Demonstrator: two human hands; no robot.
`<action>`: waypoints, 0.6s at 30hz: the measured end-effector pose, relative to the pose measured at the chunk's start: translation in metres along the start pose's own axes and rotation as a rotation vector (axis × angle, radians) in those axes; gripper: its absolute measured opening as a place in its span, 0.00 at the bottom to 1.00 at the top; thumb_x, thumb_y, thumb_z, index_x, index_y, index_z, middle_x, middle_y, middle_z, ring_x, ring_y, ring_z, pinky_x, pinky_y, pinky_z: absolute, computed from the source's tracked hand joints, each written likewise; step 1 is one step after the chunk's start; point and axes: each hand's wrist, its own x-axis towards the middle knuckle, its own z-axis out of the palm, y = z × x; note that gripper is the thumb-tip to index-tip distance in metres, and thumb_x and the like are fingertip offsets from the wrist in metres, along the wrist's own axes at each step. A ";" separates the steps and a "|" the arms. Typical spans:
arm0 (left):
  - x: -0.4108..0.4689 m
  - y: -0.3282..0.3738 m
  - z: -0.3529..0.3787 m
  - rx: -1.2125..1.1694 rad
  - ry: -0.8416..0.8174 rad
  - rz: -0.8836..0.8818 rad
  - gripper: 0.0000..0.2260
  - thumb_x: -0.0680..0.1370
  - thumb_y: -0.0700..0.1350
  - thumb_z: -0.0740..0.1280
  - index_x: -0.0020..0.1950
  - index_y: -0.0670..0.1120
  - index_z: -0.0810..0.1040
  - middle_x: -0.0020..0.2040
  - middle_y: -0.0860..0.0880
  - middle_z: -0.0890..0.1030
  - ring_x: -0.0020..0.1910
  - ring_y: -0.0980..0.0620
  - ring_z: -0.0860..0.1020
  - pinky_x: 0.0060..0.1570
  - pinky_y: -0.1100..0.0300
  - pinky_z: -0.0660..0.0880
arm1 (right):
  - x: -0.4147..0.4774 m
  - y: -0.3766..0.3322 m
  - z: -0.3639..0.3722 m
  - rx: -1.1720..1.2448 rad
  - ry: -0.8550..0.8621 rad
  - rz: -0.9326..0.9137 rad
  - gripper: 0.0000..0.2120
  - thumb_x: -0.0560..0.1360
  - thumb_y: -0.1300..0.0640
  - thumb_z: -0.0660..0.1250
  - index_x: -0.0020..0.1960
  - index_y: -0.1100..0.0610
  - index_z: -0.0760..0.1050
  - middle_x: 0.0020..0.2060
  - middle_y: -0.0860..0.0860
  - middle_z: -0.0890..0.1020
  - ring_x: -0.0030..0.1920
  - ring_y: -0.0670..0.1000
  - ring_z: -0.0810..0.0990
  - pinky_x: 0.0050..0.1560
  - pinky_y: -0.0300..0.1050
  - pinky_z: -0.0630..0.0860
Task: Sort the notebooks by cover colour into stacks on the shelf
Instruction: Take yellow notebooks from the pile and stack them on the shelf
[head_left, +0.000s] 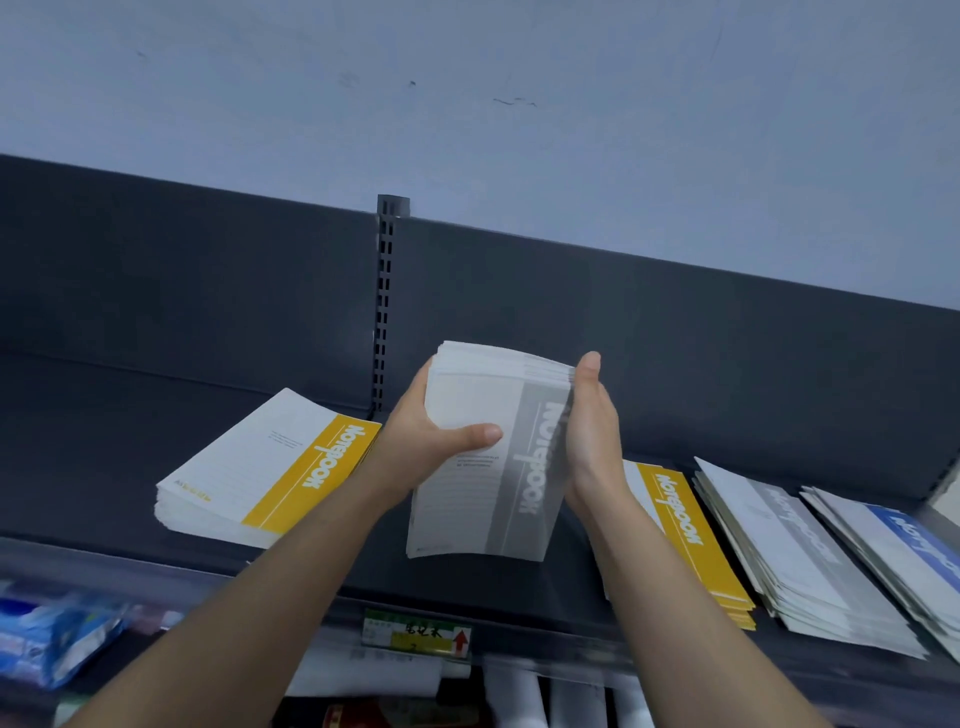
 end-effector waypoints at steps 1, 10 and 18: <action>-0.001 -0.001 0.000 -0.005 0.013 -0.016 0.39 0.59 0.53 0.79 0.68 0.52 0.69 0.61 0.53 0.79 0.60 0.54 0.78 0.60 0.48 0.76 | 0.000 0.001 0.001 0.006 -0.013 0.035 0.29 0.72 0.27 0.50 0.53 0.48 0.76 0.50 0.49 0.82 0.53 0.52 0.81 0.59 0.55 0.76; -0.006 -0.001 0.002 -0.041 0.011 -0.043 0.39 0.58 0.54 0.79 0.66 0.52 0.71 0.57 0.55 0.82 0.58 0.55 0.79 0.54 0.57 0.77 | -0.002 0.011 0.004 0.075 -0.032 0.066 0.42 0.57 0.18 0.50 0.55 0.45 0.76 0.52 0.46 0.82 0.54 0.50 0.81 0.60 0.56 0.75; -0.010 -0.013 -0.003 0.052 -0.035 -0.095 0.36 0.59 0.56 0.79 0.65 0.53 0.72 0.58 0.55 0.81 0.58 0.55 0.79 0.55 0.55 0.77 | -0.005 0.026 -0.004 0.006 -0.087 -0.063 0.16 0.75 0.34 0.59 0.54 0.44 0.69 0.51 0.43 0.78 0.54 0.45 0.78 0.56 0.49 0.75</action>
